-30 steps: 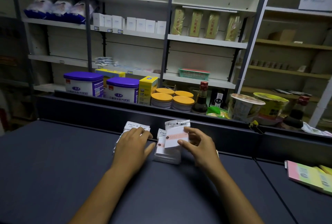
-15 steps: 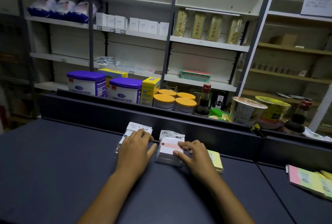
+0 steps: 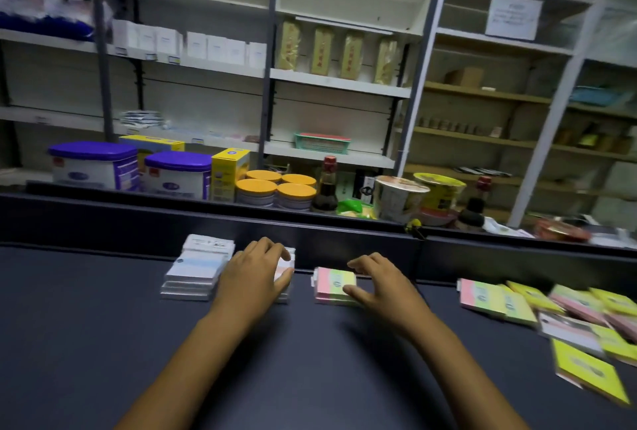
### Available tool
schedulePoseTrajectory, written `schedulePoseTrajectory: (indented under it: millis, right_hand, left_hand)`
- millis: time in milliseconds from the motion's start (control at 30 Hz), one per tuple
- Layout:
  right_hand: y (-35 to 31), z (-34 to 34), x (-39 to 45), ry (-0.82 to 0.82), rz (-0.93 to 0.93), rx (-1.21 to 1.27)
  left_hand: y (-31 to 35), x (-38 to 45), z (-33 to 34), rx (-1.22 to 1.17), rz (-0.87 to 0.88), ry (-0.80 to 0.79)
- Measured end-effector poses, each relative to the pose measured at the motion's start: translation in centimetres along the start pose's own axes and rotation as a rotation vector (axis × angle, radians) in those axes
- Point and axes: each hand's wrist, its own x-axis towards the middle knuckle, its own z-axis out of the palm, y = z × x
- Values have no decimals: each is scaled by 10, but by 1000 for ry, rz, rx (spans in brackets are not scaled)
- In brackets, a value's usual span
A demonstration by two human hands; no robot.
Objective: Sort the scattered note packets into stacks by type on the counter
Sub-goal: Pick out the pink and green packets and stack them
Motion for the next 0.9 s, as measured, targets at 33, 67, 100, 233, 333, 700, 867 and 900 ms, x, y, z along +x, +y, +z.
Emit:
schedulePoseTrajectory:
  millis: [33, 67, 100, 233, 333, 700, 867, 900]
  right_hand:
    - [11, -11, -11, -17, 32, -35]
    - [22, -21, -22, -33, 63, -67]
    - [32, -31, -34, -47, 91, -98]
    - [68, -68, -86, -41, 193, -170]
    - [93, -94, -127, -22, 262, -183]
    - [166, -178, -252, 18, 390, -200]
    - [192, -206, -300, 13, 436, -173]
    - [197, -211, -309, 14, 447, -169]
  left_hand:
    - [14, 2, 2, -11, 19, -33]
    - [28, 5, 5, -27, 38, -69]
    - [43, 6, 7, -39, 61, -103]
    - [107, 8, 17, -35, 148, -153]
    - [159, 3, 21, -66, 207, -158]
    - [309, -47, 25, -129, 291, -217]
    - [364, -65, 31, -166, 305, -228]
    - [374, -67, 33, -170, 312, -230]
